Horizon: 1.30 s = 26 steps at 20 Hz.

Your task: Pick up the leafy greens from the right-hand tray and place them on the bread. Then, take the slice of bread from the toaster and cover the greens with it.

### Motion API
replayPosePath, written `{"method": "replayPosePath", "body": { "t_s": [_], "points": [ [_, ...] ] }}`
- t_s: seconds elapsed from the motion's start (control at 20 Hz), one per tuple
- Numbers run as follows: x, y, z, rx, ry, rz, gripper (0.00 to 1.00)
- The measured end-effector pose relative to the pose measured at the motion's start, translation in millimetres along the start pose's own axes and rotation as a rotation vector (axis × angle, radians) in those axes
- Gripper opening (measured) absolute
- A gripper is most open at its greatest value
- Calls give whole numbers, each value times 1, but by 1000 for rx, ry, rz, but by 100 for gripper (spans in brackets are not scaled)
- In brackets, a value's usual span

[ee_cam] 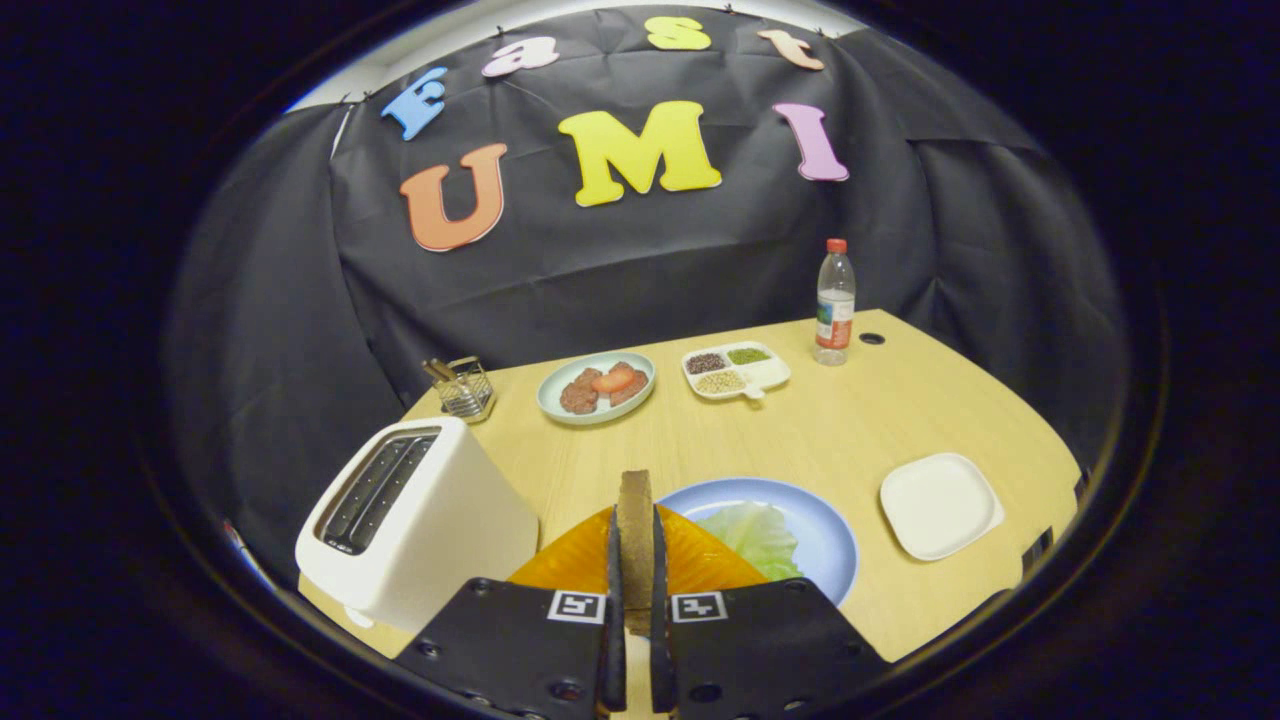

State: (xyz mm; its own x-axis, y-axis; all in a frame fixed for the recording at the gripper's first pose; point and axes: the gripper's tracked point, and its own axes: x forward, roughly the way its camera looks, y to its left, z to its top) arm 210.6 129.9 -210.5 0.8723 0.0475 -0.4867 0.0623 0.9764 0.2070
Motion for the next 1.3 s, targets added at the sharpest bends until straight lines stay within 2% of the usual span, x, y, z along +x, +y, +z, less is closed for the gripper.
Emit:
{"method": "replayPosePath", "body": {
  "t_s": [0.35, 0.5, 0.75, 1.15, 1.25, 1.3],
  "points": [
    [18, -51, -10, 52, 8, 32, 12],
    [28, -68, -27, 11, 36, 9, 12],
    [32, -79, -33, -91, 3, -25, 12],
    [36, -98, -53, -321, -32, -152, 15],
    [35, -101, -54, -355, -39, -192, 19],
    [35, -108, -53, -378, -40, -242, 25]
  ]
}}
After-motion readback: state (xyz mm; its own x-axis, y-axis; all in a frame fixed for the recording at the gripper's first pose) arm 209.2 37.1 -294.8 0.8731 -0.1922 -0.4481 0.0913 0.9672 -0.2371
